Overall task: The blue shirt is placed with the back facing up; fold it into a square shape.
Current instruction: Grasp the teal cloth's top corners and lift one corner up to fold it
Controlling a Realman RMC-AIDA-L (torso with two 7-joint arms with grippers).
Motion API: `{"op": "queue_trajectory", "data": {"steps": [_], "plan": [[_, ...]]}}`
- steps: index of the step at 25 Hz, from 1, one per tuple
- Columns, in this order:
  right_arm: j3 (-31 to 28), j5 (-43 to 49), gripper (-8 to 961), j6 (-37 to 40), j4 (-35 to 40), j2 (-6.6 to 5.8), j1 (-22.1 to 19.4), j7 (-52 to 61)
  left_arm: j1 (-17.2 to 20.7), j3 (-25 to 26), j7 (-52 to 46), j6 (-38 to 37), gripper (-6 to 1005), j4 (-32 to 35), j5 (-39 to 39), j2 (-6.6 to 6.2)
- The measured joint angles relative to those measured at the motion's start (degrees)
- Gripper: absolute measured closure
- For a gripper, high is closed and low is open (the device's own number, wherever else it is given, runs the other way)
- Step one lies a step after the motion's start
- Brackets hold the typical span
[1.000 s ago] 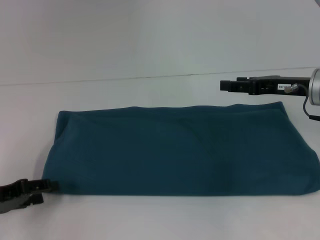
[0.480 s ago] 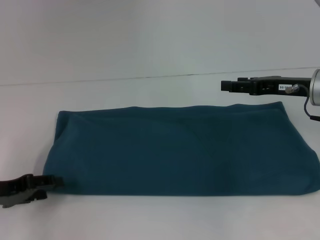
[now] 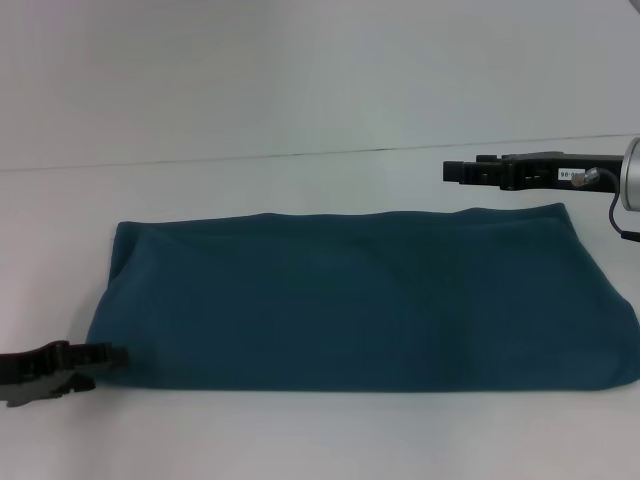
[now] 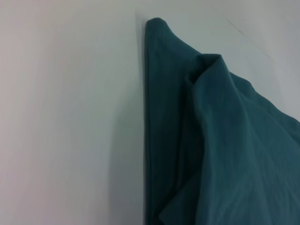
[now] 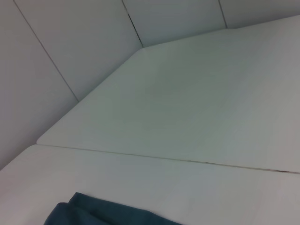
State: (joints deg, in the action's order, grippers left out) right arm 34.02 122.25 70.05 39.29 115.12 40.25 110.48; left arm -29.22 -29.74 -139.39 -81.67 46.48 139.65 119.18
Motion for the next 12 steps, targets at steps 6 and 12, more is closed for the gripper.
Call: {"op": "queue_trajectory", "data": {"steps": [6,12], "plan": [[0.0,0.0,206,0.0,0.0,0.03,0.0,0.0,-0.48,-0.33,0.0,0.51,300,0.01,0.0,-0.13],[0.0,0.0,207,0.0,0.0,0.06,0.01,0.0,-1.15,-0.32,-0.01,0.66,300,-0.37,1.05,-0.22]]}}
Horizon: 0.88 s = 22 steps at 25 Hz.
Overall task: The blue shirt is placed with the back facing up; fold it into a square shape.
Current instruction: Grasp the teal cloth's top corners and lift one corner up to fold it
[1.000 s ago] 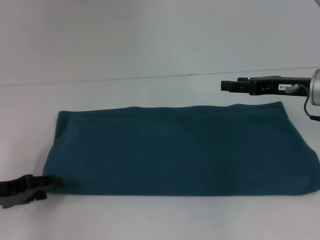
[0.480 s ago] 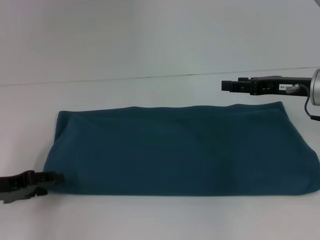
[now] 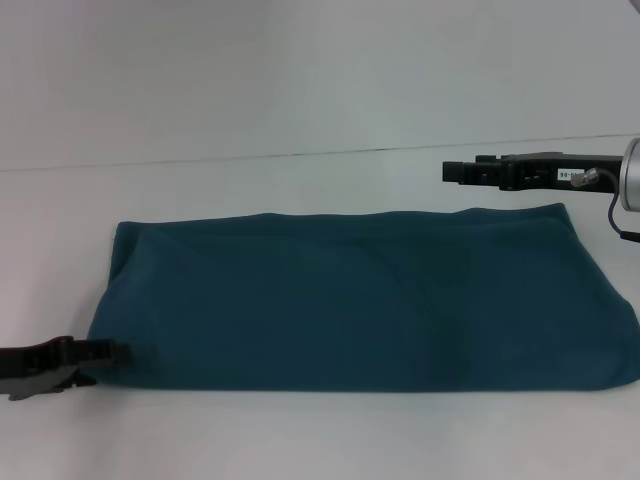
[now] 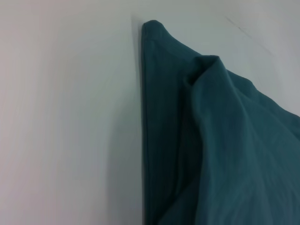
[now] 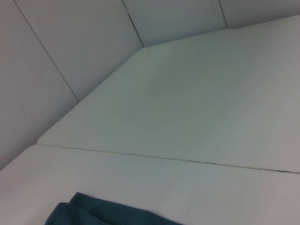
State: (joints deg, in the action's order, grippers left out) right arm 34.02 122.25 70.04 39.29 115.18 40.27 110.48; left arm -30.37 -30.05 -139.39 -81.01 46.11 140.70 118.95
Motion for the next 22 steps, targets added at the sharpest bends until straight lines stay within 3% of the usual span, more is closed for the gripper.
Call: {"op": "queue_trajectory", "data": {"steps": [22], "plan": [[0.0,-0.09,207,-0.15,0.0,0.22,0.01,-0.16,-1.96,-1.91,0.55,2.9,330,-1.02,0.2,-0.03]]}}
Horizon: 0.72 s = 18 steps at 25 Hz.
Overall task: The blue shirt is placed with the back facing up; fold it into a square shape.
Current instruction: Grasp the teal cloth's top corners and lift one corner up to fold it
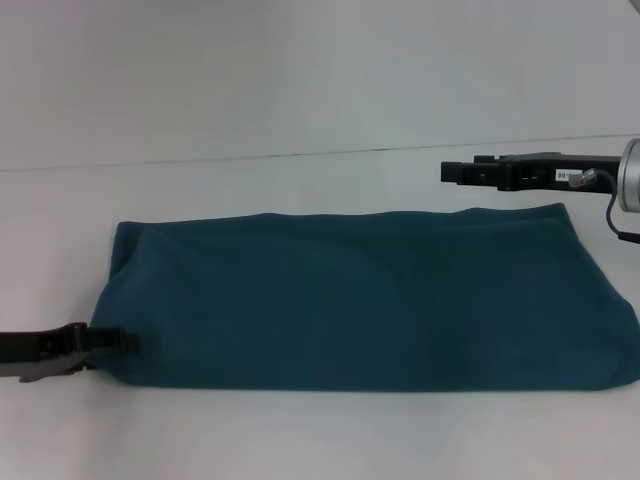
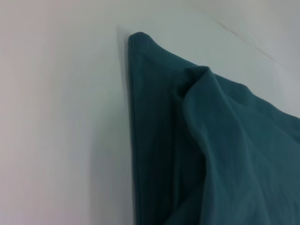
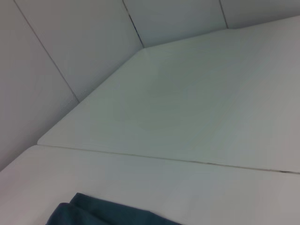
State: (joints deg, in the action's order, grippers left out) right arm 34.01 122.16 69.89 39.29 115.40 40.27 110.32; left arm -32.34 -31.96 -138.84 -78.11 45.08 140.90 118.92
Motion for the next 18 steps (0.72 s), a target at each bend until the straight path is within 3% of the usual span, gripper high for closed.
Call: {"op": "queue_trajectory", "data": {"steps": [4,15,18], "plan": [[-0.04,0.0,207,0.01,0.0,0.13,-0.02,-0.22,0.21,-0.68,1.28,0.87,347,0.09,0.05,0.07],[-0.08,0.0,207,-0.1,-0.44,0.22,-0.17,-0.58,0.38,-1.21,1.34,0.84,818,1.04,0.32,-0.02],[-0.04,0.0,206,-0.54,-0.81,0.38,-0.23,-1.16,0.61,-0.77,1.35,0.43,878,1.99,0.32,-0.09]]}}
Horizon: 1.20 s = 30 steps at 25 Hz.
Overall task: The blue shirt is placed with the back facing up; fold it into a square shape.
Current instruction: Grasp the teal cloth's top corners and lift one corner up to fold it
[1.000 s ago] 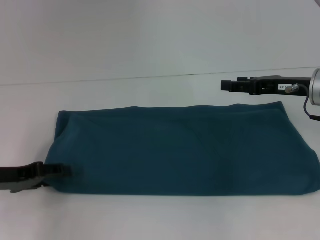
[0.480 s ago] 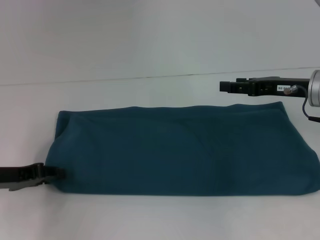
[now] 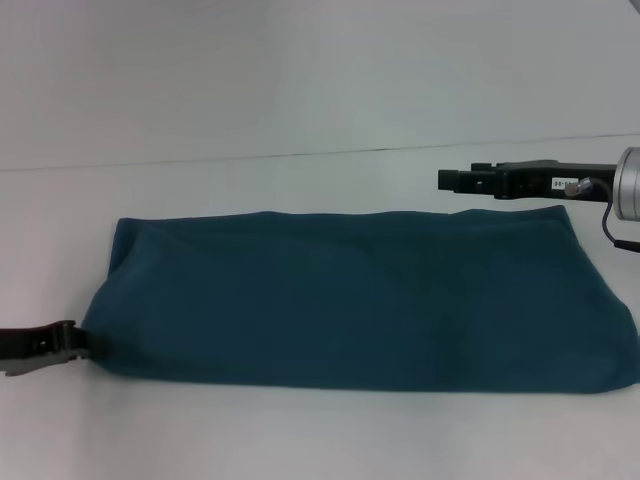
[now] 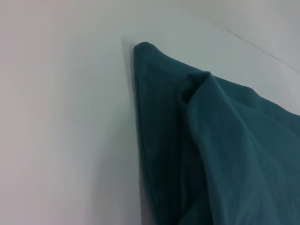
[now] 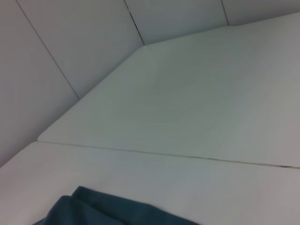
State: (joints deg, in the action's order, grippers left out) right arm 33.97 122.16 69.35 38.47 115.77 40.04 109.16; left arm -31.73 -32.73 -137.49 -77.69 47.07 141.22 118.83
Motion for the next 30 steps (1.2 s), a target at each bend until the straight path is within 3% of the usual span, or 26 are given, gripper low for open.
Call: {"op": "queue_trajectory", "data": {"steps": [5,12,22,27,30], "plan": [[0.05,0.05,270,-1.45,-1.04,1.09,-0.05,-1.58,0.37,1.07,0.66,-1.48,978,1.39,-0.73,-0.22],[0.25,-0.12,372,-6.38,-5.14,3.88,0.89,-7.52,0.7,6.19,4.82,-6.89,978,2.15,-3.76,-1.06],[0.81,-3.69,562,-12.22,-16.97,4.27,4.74,-17.44,2.24,11.55,7.65,-13.27,979,6.99,-6.61,-1.54],[2.14,-3.73,776,-13.38,-21.22,4.52,7.28,-20.71,2.29,12.12,8.04,-15.11,979,8.6,-6.84,-1.66],[3.07,-3.78,953,-14.72,-23.49,4.7,8.65,-22.4,2.29,12.21,8.3,-15.99,979,9.06,-7.71,-1.85]]}}
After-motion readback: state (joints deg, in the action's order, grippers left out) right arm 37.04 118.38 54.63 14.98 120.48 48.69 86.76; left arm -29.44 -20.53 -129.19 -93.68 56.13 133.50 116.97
